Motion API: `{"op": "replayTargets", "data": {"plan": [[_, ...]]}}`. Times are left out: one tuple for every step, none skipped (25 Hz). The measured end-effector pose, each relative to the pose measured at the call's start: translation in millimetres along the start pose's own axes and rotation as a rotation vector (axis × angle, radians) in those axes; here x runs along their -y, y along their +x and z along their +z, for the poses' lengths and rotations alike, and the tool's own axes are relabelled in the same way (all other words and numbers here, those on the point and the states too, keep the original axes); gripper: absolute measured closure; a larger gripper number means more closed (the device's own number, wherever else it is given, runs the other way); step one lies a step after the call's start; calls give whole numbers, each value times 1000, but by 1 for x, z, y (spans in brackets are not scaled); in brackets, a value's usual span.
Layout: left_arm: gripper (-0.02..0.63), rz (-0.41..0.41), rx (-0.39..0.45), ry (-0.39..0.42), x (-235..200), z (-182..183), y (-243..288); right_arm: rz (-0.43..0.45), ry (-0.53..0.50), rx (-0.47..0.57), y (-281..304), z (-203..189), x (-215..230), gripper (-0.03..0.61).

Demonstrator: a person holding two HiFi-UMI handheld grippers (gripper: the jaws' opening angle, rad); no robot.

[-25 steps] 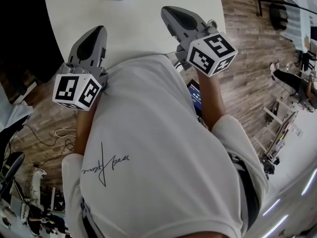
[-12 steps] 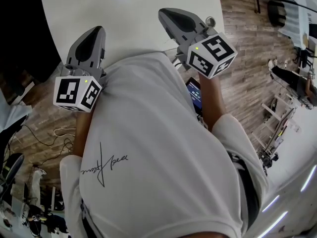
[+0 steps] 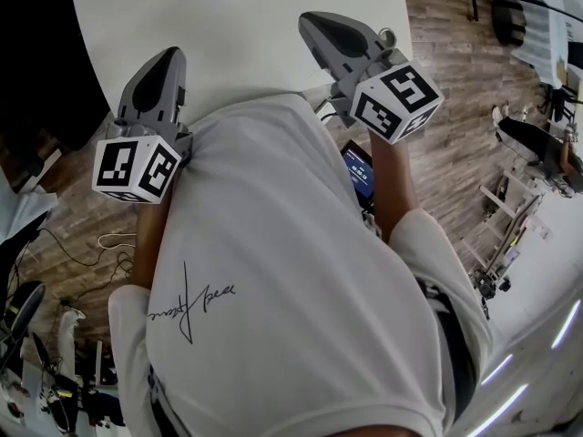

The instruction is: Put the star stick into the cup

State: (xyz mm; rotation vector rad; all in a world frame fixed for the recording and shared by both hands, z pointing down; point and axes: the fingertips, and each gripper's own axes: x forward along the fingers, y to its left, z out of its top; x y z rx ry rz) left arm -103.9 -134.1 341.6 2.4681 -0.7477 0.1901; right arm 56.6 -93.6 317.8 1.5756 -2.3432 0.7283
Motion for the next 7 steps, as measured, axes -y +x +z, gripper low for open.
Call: {"op": "replayTargets", "data": {"plan": [[604,1,-4,-1,-1,-1,1,-2,3,-1,0,-1,1,569],[604,2,-8,0,-1,-2,1,-3,6,-1,0,-1,1,569],[606,3,-11,2,0,-2,1,-4,8,0,0,-1,1,569],[604,5,-13,6,0,-1,1,-4,10,0,0,0,1,569],[606,7,-13,10,1,-1,0,-3,10,1,0,0,0,569],[605,8,-12,15,1,0,-1,-2,9,1,0,1,0,569],[605,10,-10,20,2,2,-1,-1,9,2,0,2,-1,569]]}}
